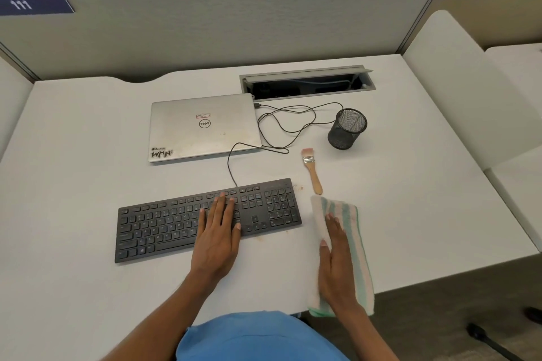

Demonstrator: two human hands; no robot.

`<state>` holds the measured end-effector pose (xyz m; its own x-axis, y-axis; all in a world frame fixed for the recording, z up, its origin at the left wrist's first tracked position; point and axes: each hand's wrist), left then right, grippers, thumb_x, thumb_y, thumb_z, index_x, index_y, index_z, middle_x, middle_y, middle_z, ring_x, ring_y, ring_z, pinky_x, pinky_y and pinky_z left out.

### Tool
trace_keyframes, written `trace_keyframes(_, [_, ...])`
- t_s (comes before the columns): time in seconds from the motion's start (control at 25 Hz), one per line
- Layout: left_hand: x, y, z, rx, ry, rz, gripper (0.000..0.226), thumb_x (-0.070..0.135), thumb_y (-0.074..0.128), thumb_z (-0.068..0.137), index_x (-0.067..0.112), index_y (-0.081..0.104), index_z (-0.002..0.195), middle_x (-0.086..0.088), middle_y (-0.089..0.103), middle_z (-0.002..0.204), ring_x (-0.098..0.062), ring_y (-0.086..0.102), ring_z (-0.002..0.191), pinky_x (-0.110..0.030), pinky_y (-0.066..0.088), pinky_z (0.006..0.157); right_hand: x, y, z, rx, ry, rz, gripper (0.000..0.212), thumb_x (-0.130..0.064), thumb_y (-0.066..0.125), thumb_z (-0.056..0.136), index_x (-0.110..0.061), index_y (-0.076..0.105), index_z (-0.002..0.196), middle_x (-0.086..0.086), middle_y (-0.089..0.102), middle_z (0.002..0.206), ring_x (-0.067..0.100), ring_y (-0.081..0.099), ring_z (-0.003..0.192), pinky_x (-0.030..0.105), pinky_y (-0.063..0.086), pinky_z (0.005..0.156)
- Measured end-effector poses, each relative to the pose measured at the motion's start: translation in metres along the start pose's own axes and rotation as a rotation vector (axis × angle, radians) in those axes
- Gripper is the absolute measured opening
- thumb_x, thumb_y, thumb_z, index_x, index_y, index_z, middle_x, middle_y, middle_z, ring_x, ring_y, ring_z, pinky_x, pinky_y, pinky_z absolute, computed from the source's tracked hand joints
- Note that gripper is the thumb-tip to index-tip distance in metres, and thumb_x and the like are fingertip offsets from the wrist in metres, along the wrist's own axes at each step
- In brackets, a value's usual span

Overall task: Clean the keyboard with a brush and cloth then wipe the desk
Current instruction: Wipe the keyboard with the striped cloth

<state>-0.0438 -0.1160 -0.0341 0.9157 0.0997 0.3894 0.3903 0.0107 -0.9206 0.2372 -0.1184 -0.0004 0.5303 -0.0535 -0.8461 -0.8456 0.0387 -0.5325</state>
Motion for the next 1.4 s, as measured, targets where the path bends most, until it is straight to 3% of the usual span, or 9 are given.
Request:
trace_keyframes(0.24, [-0.036,-0.026,-0.007,0.043,-0.056,-0.025,0.066,0.044,0.019,0.108,0.02,0.017,0.169,0.0,0.008,0.178,-0.012,-0.003,0.163,-0.048,0.0,0.133,-0.06,0.065,0.042,-0.137,-0.111,-0.047,0.054,-0.028,0.037,0.108,-0.028,0.023,0.159,-0.015,0.02,0.165,0.001,0.012,0.152,0.035,0.016,0.126])
trace_keyframes(0.4, [-0.069,-0.043,-0.01,0.086,-0.099,-0.024,0.066,0.045,0.02,0.108,0.018,0.019,0.169,-0.001,0.01,0.177,-0.014,0.0,0.164,-0.048,0.001,0.133,-0.054,0.098,0.06,-0.26,-0.23,-0.476,0.061,-0.038,0.026,0.102,-0.025,0.015,0.161,-0.008,0.009,0.168,0.007,0.001,0.155,0.044,0.013,0.126])
trace_keyframes(0.52, [-0.097,-0.051,-0.008,0.098,-0.106,-0.004,0.066,0.044,0.021,0.109,0.016,0.02,0.168,-0.002,0.011,0.177,-0.015,0.001,0.164,-0.051,0.005,0.133,-0.061,0.106,0.063,-0.222,-0.238,-0.689,0.072,-0.046,0.036,0.095,-0.02,0.018,0.16,0.001,0.017,0.167,0.019,0.013,0.154,0.045,0.015,0.125])
trace_keyframes(0.6, [-0.113,-0.055,-0.003,0.089,-0.095,0.034,0.065,0.043,0.021,0.109,0.015,0.02,0.168,-0.003,0.013,0.177,-0.017,0.003,0.164,-0.051,0.006,0.133,-0.07,0.11,0.072,-0.211,-0.226,-0.7,0.078,-0.049,0.042,0.095,-0.019,0.012,0.16,0.002,0.012,0.167,0.021,0.011,0.154,0.044,0.012,0.126])
trace_keyframes(0.72, [-0.134,-0.057,0.001,0.066,-0.055,0.095,0.065,0.042,0.022,0.109,0.014,0.023,0.168,-0.005,0.017,0.176,-0.021,0.007,0.164,-0.052,0.006,0.133,-0.067,0.118,0.083,-0.232,-0.279,-0.724,0.072,-0.042,0.033,0.1,-0.022,0.002,0.161,-0.001,-0.003,0.169,0.017,-0.005,0.156,0.049,0.007,0.126])
trace_keyframes(0.96, [-0.155,-0.058,0.002,0.066,-0.035,0.093,0.064,0.042,0.022,0.11,0.013,0.03,0.166,-0.004,0.026,0.174,-0.018,0.013,0.163,-0.049,0.003,0.133,-0.074,0.149,0.07,-0.138,-0.203,-0.715,0.063,-0.032,0.023,0.102,-0.023,0.006,0.162,-0.002,0.0,0.169,0.016,-0.009,0.155,0.051,0.004,0.126])
trace_keyframes(1.4, [-0.157,-0.056,0.002,0.095,-0.032,0.064,0.06,0.035,0.026,0.11,0.012,0.033,0.164,-0.004,0.03,0.172,-0.019,0.017,0.162,-0.049,0.004,0.133,-0.136,0.25,0.023,-0.231,-0.274,-0.766,0.065,-0.031,0.028,0.103,-0.019,0.003,0.161,0.004,-0.005,0.169,0.022,-0.013,0.155,0.052,0.006,0.125])
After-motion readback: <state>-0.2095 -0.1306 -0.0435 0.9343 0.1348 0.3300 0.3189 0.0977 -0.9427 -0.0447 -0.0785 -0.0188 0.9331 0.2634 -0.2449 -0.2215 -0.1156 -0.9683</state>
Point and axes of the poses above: each hand's wrist, its own z-axis towards the middle knuckle, its own y-axis out of the palm, x = y × z
